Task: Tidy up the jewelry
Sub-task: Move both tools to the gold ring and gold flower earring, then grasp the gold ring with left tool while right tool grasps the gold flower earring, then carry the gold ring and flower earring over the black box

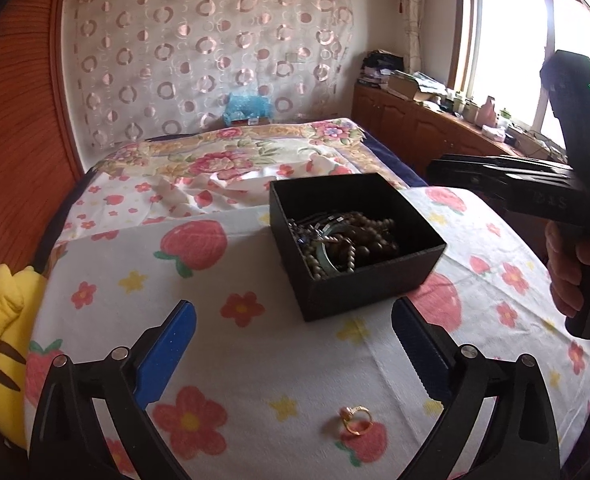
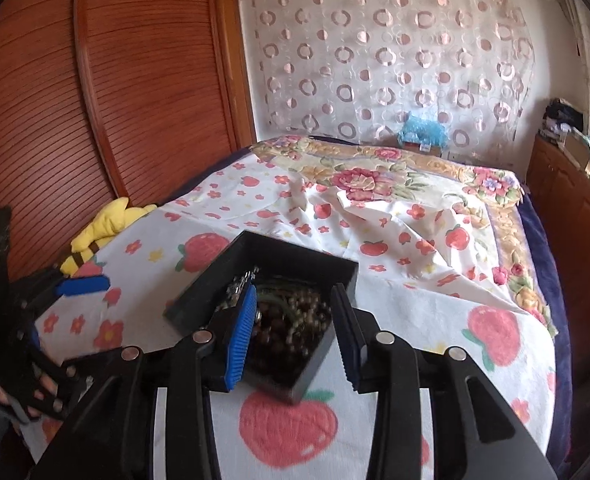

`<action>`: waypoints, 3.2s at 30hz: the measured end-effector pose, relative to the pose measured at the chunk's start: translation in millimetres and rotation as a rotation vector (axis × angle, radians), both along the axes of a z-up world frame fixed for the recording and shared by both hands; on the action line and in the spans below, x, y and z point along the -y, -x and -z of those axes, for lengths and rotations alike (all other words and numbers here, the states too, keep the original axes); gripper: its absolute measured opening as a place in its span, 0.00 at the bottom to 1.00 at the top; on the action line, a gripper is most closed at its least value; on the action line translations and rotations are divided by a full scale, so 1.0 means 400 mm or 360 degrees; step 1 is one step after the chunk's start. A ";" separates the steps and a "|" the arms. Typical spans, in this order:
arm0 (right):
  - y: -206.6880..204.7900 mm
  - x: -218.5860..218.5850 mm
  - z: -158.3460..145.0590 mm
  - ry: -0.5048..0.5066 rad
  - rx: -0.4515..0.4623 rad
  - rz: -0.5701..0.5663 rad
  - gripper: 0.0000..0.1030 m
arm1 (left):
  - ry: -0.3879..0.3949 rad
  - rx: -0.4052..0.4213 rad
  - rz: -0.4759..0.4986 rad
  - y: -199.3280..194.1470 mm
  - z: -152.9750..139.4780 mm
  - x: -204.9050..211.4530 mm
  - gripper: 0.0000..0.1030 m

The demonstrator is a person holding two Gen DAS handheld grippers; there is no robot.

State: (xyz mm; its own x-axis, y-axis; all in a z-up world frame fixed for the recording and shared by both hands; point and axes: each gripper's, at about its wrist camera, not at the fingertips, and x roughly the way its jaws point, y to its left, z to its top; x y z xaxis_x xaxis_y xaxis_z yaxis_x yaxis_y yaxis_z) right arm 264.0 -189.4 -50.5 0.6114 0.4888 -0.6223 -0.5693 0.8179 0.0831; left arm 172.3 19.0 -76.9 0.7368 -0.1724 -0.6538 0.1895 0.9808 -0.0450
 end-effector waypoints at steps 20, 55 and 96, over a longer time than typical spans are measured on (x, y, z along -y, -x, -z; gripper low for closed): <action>0.262 0.104 0.181 0.0146 -0.0211 -0.0102 0.40 | -0.0049 -0.0178 0.0128 0.050 0.086 0.044 0.92; 0.303 0.059 0.225 0.0317 -0.0210 -0.0151 0.16 | -0.0175 -0.0251 0.0253 0.085 0.119 0.083 0.22; -0.046 -0.067 0.040 0.0086 -0.0134 -0.0030 0.17 | -0.0035 -0.0020 0.0113 -0.022 -0.033 0.028 0.22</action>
State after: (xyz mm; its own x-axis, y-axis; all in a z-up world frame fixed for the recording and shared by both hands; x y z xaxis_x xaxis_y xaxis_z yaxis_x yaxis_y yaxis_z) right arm 282.3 -162.7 -66.6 0.5468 0.4638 -0.6970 -0.5774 0.8118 0.0873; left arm 181.0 8.0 -63.9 0.7149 -0.2096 -0.6670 0.2585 0.9656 -0.0263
